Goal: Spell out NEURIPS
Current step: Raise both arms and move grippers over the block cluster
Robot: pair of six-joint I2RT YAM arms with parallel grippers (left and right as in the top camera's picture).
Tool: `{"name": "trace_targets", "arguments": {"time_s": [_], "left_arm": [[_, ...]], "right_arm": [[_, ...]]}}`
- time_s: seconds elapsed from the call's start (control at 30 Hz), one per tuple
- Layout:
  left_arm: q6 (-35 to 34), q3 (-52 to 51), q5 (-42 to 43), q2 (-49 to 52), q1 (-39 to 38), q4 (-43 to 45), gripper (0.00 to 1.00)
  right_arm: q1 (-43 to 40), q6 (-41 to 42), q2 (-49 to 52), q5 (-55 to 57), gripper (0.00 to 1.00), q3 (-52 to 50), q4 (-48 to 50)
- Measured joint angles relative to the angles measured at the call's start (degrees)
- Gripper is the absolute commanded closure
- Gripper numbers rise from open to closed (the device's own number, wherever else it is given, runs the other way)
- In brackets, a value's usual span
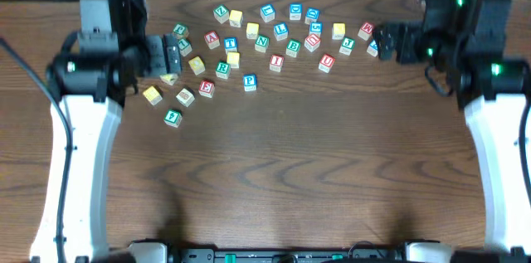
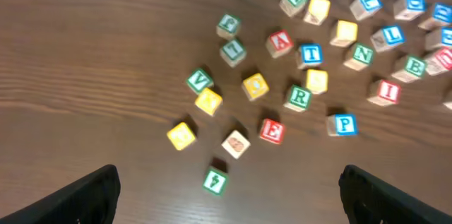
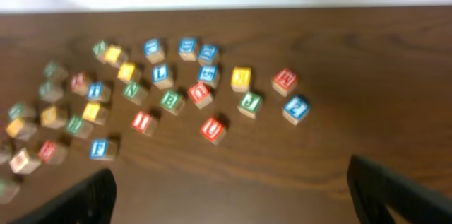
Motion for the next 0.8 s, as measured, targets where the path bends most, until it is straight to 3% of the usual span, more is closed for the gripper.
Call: {"name": "trace_targets", "arguments": {"time_s": [0.33, 0.8], "left_arm": [[0.0, 15.82, 4.81, 12.79, 1.7, -7.02, 0.03], [0.0, 15.89, 4.98, 13.75, 1.7, -8.5, 0.03]], "right_arm": [[0.66, -2.03, 18.95, -3.56, 0.01, 22.86, -14.25], [2.12, -3.23, 26.47, -3.45, 0.01, 23.91, -15.74]]}}
